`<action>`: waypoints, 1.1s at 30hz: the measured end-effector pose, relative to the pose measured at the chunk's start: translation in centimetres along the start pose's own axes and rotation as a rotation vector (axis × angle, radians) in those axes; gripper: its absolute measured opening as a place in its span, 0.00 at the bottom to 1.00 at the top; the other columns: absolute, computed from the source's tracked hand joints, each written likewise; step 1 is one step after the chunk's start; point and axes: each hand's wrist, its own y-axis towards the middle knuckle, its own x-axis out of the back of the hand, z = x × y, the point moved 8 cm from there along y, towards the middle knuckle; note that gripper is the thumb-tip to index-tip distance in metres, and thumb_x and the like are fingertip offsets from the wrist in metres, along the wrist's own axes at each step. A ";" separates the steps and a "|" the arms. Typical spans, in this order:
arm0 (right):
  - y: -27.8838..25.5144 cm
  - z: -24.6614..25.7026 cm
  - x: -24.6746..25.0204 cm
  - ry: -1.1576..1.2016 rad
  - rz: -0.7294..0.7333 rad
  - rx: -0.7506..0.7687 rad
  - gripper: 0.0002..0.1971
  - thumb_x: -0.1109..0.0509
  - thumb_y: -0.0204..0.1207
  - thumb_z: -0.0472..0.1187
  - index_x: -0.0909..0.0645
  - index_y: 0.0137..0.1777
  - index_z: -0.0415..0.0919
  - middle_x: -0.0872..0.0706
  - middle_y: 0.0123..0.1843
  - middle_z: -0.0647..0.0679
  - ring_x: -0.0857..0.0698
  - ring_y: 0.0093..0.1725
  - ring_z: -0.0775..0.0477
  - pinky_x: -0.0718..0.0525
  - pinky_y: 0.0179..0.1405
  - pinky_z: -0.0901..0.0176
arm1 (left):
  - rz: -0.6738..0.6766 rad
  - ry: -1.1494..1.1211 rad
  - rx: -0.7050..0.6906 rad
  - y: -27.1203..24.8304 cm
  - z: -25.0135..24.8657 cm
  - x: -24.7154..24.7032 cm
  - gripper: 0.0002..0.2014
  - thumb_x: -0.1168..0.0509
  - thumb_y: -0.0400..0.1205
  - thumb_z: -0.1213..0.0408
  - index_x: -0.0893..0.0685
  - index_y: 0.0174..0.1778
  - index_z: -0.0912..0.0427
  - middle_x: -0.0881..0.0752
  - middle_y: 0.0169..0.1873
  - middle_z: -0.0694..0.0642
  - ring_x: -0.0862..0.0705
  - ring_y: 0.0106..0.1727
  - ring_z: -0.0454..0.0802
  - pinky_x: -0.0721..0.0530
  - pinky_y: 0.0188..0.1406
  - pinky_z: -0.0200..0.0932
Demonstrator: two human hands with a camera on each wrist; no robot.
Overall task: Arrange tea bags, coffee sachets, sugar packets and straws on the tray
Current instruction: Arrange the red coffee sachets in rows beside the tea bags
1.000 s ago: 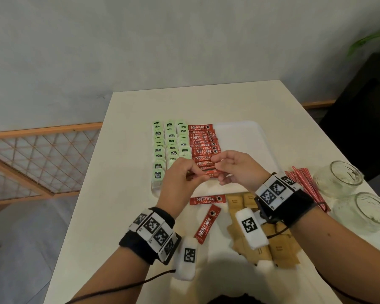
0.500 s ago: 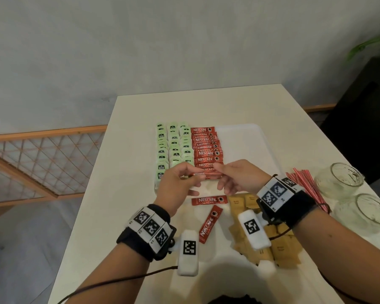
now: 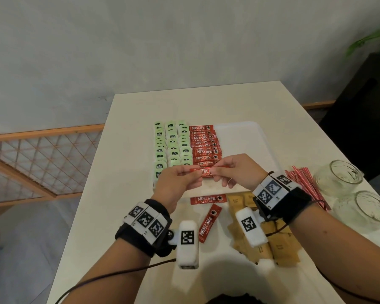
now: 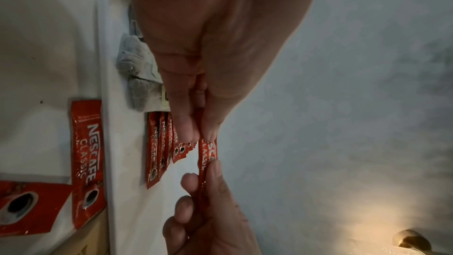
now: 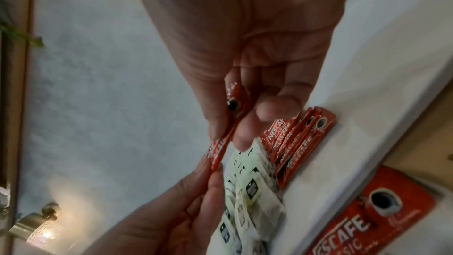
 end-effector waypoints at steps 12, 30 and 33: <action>0.3 -5.5 2.8 -0.442 -0.175 -0.205 0.03 0.22 0.73 0.45 0.10 0.41 0.47 0.10 0.40 0.53 0.15 0.42 0.56 0.26 0.34 0.68 | -0.115 0.363 -0.111 1.1 0.1 3.4 0.06 0.30 0.81 0.68 0.11 0.52 0.55 0.10 0.41 0.58 0.13 0.39 0.50 0.15 0.35 0.39; -0.3 -3.2 2.2 -0.340 -0.225 -0.043 0.07 0.21 0.71 0.46 0.14 0.46 0.51 0.15 0.40 0.50 0.19 0.40 0.55 0.25 0.39 0.61 | 0.089 0.940 -0.315 -1.3 0.0 0.0 0.09 0.25 0.76 0.48 0.16 0.37 0.45 0.15 0.34 0.42 0.18 0.37 0.35 0.23 0.37 0.34; -2.1 -3.2 0.1 -0.407 -0.012 0.014 0.03 0.23 0.73 0.46 0.09 0.45 0.54 0.12 0.41 0.52 0.19 0.40 0.56 0.22 0.45 0.61 | 0.155 1.241 -0.306 -2.6 2.2 -1.2 0.16 0.27 0.72 0.36 0.18 0.36 0.45 0.17 0.32 0.40 0.20 0.35 0.34 0.29 0.31 0.34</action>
